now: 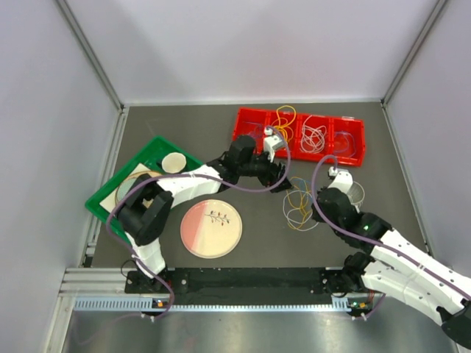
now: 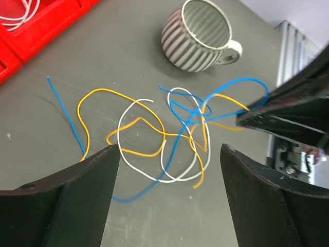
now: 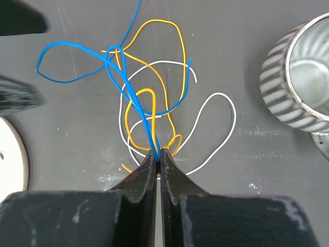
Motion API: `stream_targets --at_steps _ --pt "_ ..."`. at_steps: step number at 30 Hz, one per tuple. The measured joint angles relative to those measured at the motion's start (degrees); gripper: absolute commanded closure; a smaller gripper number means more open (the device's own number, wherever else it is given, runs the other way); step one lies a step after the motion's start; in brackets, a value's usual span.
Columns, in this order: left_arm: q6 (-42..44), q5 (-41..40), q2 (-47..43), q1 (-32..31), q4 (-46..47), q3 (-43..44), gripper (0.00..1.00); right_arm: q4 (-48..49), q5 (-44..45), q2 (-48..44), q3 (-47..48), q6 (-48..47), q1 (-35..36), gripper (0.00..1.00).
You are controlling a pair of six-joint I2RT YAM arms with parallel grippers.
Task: Untangle the cables
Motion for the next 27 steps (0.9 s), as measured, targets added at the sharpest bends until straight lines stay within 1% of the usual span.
stream_targets --at_steps 1,3,5,6,7,8,11,12,13,15,18,20,24,27 --pt "0.5 -0.4 1.2 -0.4 0.0 0.9 0.16 0.0 -0.1 0.1 0.0 0.0 0.0 1.00" --pt "1.0 -0.9 2.9 -1.0 0.0 2.0 0.21 0.0 -0.1 0.1 0.0 0.0 0.0 1.00" --pt "1.2 -1.5 4.5 -1.6 -0.2 3.0 0.36 0.1 -0.2 0.1 0.0 0.0 0.0 1.00" --pt "1.2 -1.9 5.2 -1.8 -0.4 3.5 0.64 0.1 -0.2 0.1 0.0 0.0 0.0 1.00" --pt "1.2 -2.3 5.8 -1.9 -0.7 4.0 0.87 0.1 -0.2 0.1 0.0 0.0 0.0 1.00" --pt "1.1 -2.5 6.2 -2.0 -1.3 4.5 1.00 0.1 -0.2 0.1 0.0 0.0 0.0 1.00" --pt "1.7 -3.9 6.7 -2.0 -3.8 6.8 1.00 0.2 -0.2 0.2 0.0 0.4 0.0 0.57" --pt "1.8 -4.2 6.7 -1.8 -4.5 7.6 1.00 0.1 -0.2 0.2 0.0 0.6 0.0 0.39" --pt "1.6 -4.3 6.7 -1.6 -4.9 8.2 1.00 0.1 -0.3 0.3 0.0 0.7 0.0 0.33" --pt "0.9 -3.8 6.7 -1.0 -5.0 8.9 1.00 0.2 -0.4 0.8 0.0 1.2 0.0 0.27" --pt "-0.9 -1.9 6.7 0.1 -5.4 9.0 1.00 0.4 -0.3 1.7 -0.1 1.5 0.0 0.27" --pt "-2.4 -0.5 6.7 0.8 -5.7 9.0 1.00 1.2 -0.3 2.3 -0.6 1.8 0.0 0.27" --pt "-5.1 1.7 6.7 1.7 -5.5 9.0 1.00 2.8 -0.3 4.1 -1.7 1.9 0.0 0.33" --pt "-6.1 2.5 6.7 1.7 -5.5 9.0 1.00 4.5 -0.5 6.6 -1.8 1.8 0.0 0.34"
